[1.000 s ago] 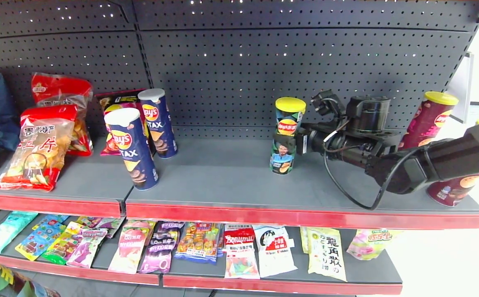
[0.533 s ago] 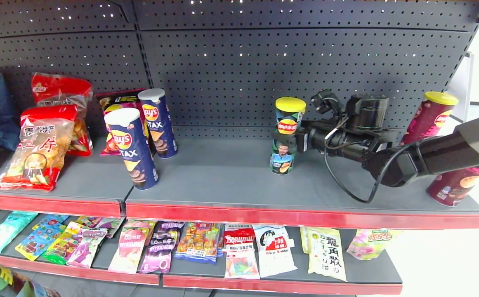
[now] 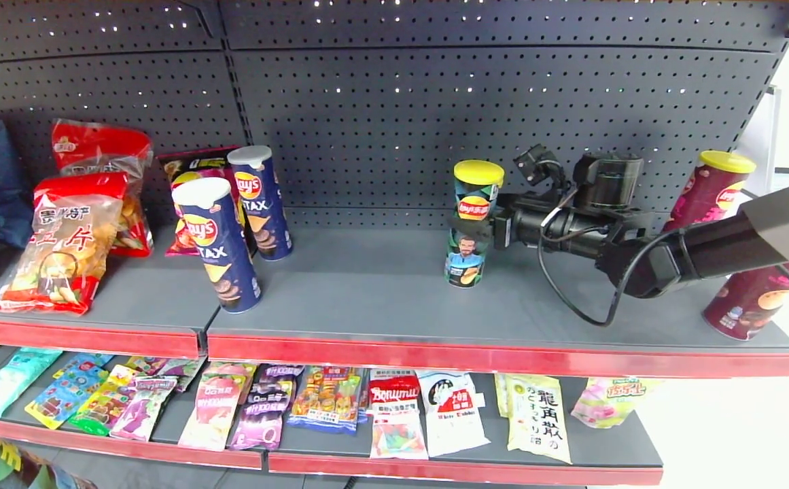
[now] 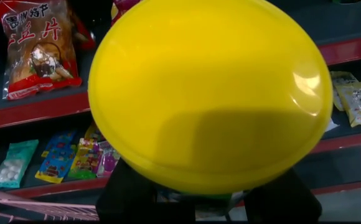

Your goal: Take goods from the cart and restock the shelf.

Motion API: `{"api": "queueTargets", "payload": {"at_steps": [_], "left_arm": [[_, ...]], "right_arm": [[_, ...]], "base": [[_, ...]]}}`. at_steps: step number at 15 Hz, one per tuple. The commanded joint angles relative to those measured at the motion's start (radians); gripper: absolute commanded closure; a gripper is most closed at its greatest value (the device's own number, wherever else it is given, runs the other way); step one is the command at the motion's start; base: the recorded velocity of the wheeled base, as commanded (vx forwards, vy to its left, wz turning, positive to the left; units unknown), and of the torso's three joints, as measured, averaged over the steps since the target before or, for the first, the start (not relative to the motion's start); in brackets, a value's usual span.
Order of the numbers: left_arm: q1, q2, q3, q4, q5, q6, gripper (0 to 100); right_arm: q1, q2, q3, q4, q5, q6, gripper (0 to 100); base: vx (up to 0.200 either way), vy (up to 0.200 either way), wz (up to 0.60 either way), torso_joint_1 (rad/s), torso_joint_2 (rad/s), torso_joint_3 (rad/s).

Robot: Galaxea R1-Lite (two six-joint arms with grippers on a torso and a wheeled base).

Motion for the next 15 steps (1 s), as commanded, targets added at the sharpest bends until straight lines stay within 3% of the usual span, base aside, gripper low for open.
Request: {"api": "queueTargets", "payload": {"at_steps": [1,10,11,15], "left_arm": [[0.000,-0.008,0.008,0.001,0.000,0.000,100],[0.000,-0.008,0.022,0.001,0.000,0.001,100],[0.000,-0.009,0.022,0.001,0.000,0.001,100],[0.000,-0.011,0.022,0.001,0.000,0.001,100]], "right_arm": [[-0.002,0.029,-0.045,0.005,0.000,0.001,0],[0.004,0.048,-0.060,0.005,-0.009,-0.002,0],[0.002,0.063,-0.083,0.003,-0.012,-0.025,100],[0.011,0.064,-0.105,0.001,-0.015,-0.023,100]], "base": [[0.000,0.000,0.00,0.000,0.00,0.000],[0.000,0.000,0.00,0.000,0.00,0.000],[0.000,0.000,0.00,0.000,0.00,0.000],[0.000,0.000,0.00,0.000,0.00,0.000]]}}
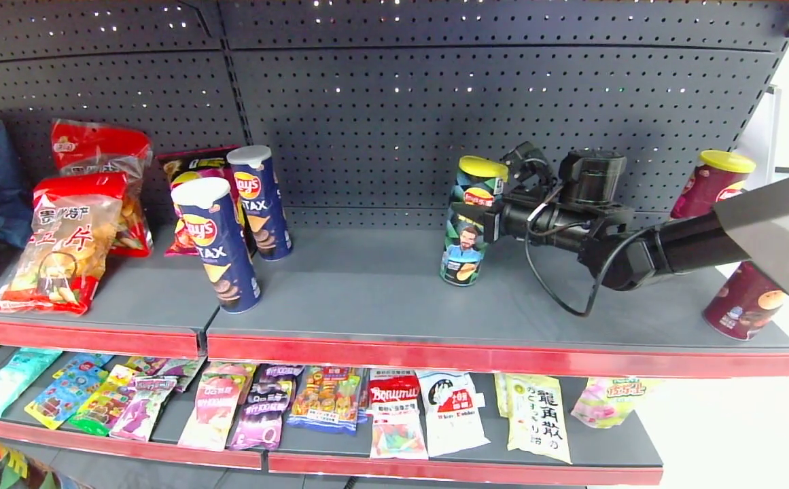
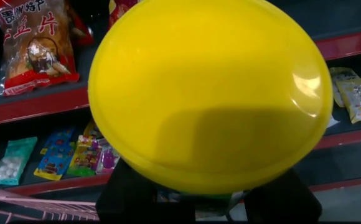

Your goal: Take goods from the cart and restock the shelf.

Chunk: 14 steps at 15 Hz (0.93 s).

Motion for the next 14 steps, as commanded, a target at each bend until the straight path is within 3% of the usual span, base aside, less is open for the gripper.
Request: {"api": "queueTargets", "payload": {"at_steps": [1,5,9,11,14], "left_arm": [[0.000,0.000,0.000,0.000,0.000,0.000,100],[0.000,-0.013,0.000,0.000,0.000,0.000,100],[0.000,-0.014,-0.002,0.000,0.000,0.000,100],[0.000,-0.016,-0.003,0.000,-0.001,0.000,100],[0.000,-0.013,-0.006,-0.002,-0.001,0.000,100]], "right_arm": [[0.007,-0.005,-0.003,-0.005,-0.016,0.000,100],[0.004,-0.078,0.019,-0.007,-0.026,-0.003,100],[0.004,-0.232,0.181,-0.009,-0.041,-0.046,100],[0.031,-0.308,0.343,-0.019,-0.064,-0.080,100],[0.059,-0.325,0.473,-0.122,-0.052,-0.080,100]], "base": [[0.000,0.000,0.00,0.000,0.00,0.000],[0.000,0.000,0.00,0.000,0.00,0.000],[0.000,0.000,0.00,0.000,0.00,0.000],[0.000,0.000,0.00,0.000,0.00,0.000],[0.000,0.000,0.00,0.000,0.00,0.000]]}}
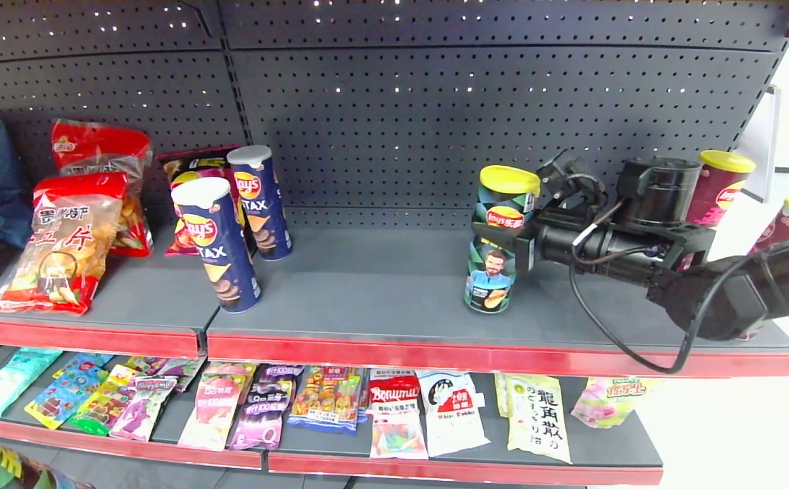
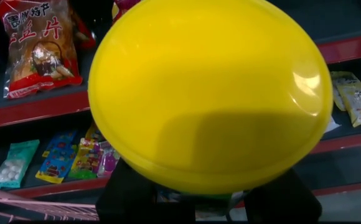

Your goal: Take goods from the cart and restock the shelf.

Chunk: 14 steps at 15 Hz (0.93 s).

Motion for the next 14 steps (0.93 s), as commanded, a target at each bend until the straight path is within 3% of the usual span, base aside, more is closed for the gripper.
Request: {"api": "queueTargets", "payload": {"at_steps": [1,14], "left_arm": [[0.000,0.004,-0.003,-0.001,0.000,0.000,100],[0.000,0.001,0.005,0.001,-0.002,0.017,100]], "right_arm": [[0.019,-0.029,0.057,-0.042,0.010,0.000,100],[0.055,-0.003,0.118,-0.076,0.041,-0.074,100]], "base": [[0.000,0.000,0.00,0.000,0.00,0.000],[0.000,0.000,0.00,0.000,0.00,0.000]]}}
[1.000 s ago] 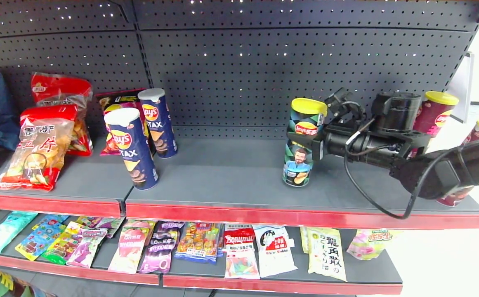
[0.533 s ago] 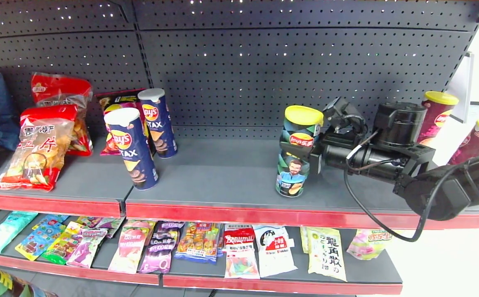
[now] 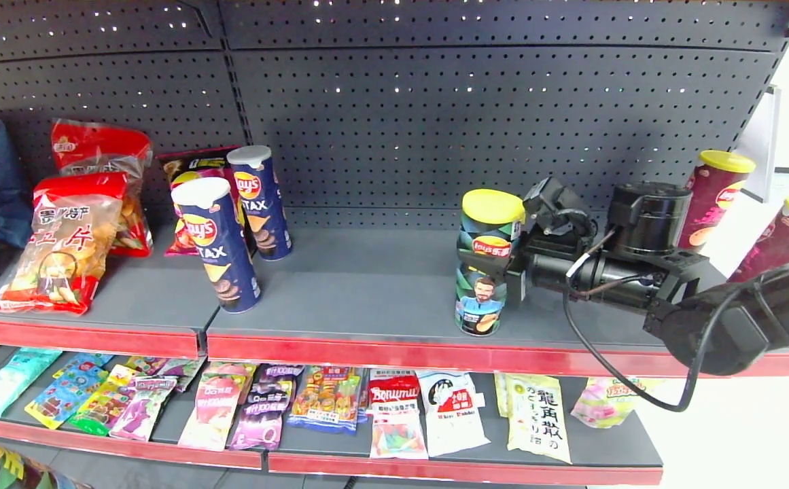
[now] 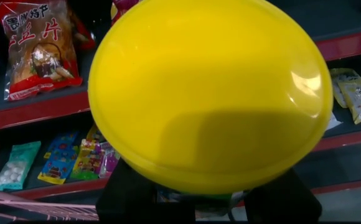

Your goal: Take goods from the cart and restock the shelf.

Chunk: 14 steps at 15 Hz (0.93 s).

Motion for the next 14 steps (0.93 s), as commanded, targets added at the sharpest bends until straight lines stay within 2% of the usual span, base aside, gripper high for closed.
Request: {"api": "queueTargets", "payload": {"at_steps": [1,12,14], "left_arm": [[0.000,0.002,0.000,0.000,0.000,0.000,100],[0.000,-0.002,0.013,-0.001,0.000,0.001,100],[0.000,-0.002,0.013,-0.001,0.000,0.000,100]], "right_arm": [[0.000,0.003,0.019,-0.009,0.002,0.001,100],[0.002,0.000,0.031,-0.009,0.007,0.007,100],[0.002,-0.005,0.031,-0.007,0.039,0.005,100]], "base": [[0.000,0.000,0.00,0.000,0.00,0.000],[0.000,0.000,0.00,0.000,0.00,0.000],[0.000,0.000,0.00,0.000,0.00,0.000]]}}
